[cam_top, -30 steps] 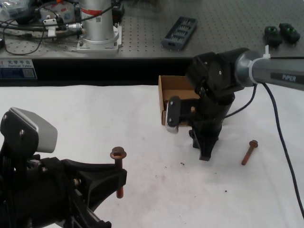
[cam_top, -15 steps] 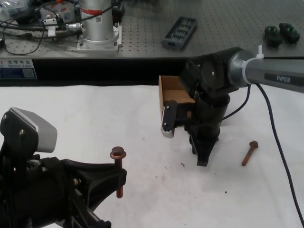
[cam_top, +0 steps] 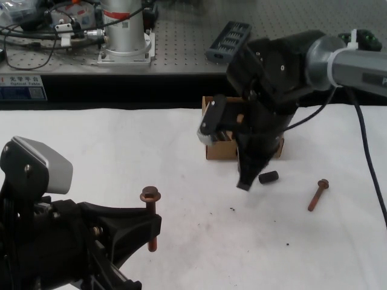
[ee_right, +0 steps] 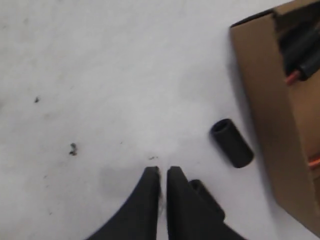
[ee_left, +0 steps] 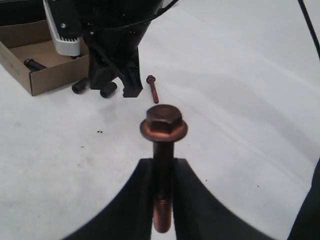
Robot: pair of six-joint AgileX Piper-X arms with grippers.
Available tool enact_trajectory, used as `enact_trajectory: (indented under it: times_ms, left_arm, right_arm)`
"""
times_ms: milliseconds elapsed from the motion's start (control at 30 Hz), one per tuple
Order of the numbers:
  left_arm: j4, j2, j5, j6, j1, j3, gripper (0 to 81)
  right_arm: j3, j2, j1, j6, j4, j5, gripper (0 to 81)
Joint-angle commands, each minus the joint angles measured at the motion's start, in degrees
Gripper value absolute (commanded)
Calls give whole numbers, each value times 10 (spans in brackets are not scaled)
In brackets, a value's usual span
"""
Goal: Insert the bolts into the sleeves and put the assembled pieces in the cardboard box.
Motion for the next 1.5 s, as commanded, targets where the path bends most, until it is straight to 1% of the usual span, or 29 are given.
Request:
enact_trajectory:
  times_ms: [0,67,167,267,367,467,900,1000,1267,1467]
  left_arm:
    - [-12,-5,3,6,-3,-2,6]
    - [-12,-5,3,6,-3,-2,6]
    - [-17,-5,3,6,-3,-2,6]
    - [-21,-5,3,6,-3,-2,6]
    - [-24,-5,3,6,-3,-2,6]
    - [-25,-5,3,6,-3,-2,6]
    - [-25,-5,3,6,-3,-2,6]
    - [-25,-5,3,6,-3,-2,6]
    - [-25,-5,3,6,-3,-2,6]
    - [-25,-5,3,6,-3,-2,6]
  right_arm:
    - [-3,-7,-4,34,-39,10,53]
    - [-3,-6,-4,70,-72,13,53]
    - [-3,-2,-7,168,-123,34,53]
    - [-2,7,-15,251,-146,35,53]
    - [-2,18,-22,291,-151,34,53]
    - [-2,34,-26,304,-152,34,53]
    - [-2,67,-29,303,-194,38,53]
    - [-2,72,-33,318,-202,38,53]
    - [-2,86,-54,328,-186,38,53]
    - [-2,87,-56,328,-169,34,53]
